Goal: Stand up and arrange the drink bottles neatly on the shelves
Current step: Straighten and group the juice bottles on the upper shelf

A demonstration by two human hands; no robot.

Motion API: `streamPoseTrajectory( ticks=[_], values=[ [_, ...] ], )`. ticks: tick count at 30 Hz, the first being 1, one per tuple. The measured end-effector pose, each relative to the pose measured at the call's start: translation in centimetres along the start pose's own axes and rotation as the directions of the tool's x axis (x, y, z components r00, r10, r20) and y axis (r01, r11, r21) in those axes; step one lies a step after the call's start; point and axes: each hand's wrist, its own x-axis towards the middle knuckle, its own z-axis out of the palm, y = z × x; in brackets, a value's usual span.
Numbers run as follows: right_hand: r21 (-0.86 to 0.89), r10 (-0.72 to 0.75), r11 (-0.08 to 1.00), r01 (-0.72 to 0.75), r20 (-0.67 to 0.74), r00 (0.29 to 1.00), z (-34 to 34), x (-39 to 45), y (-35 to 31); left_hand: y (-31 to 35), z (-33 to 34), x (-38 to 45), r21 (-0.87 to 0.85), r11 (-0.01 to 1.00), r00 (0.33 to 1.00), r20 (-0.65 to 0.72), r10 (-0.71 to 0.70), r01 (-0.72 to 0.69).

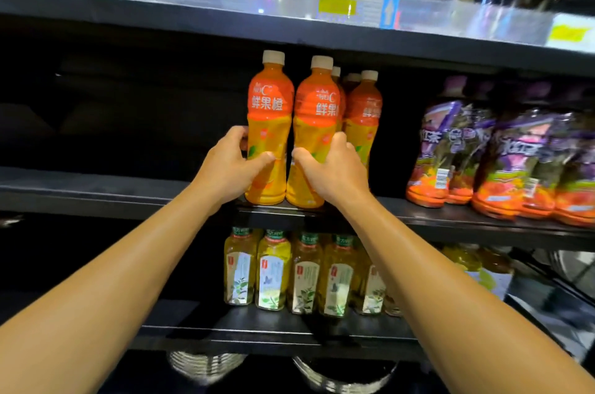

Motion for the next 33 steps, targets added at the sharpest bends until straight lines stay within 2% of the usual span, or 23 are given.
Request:
streamPoseTrajectory(
  ticks=[13, 22, 33],
  values=[
    [-0.039, 0.021, 0.999, -0.022, -0.026, 0.999, -6.2, 1.3, 7.8, 5.6, 7.8, -0.8, -0.034, 0.999, 0.996, 0.081, 0.031, -0.029],
    [-0.051, 0.033, 0.998, -0.033, 0.004, 0.999, -5.1, 2.9, 8.4, 5.8, 8.9, -0.3, 0.04, 0.999, 1.0, -0.008, -0.028, 0.028],
    [-0.099, 0.083, 0.992, -0.082, 0.007, 0.997, -4.3, 3.5, 8.0, 5.6, 9.2, 0.5, 0.07, 0.995, 0.997, 0.001, -0.072, 0.072]
  ],
)
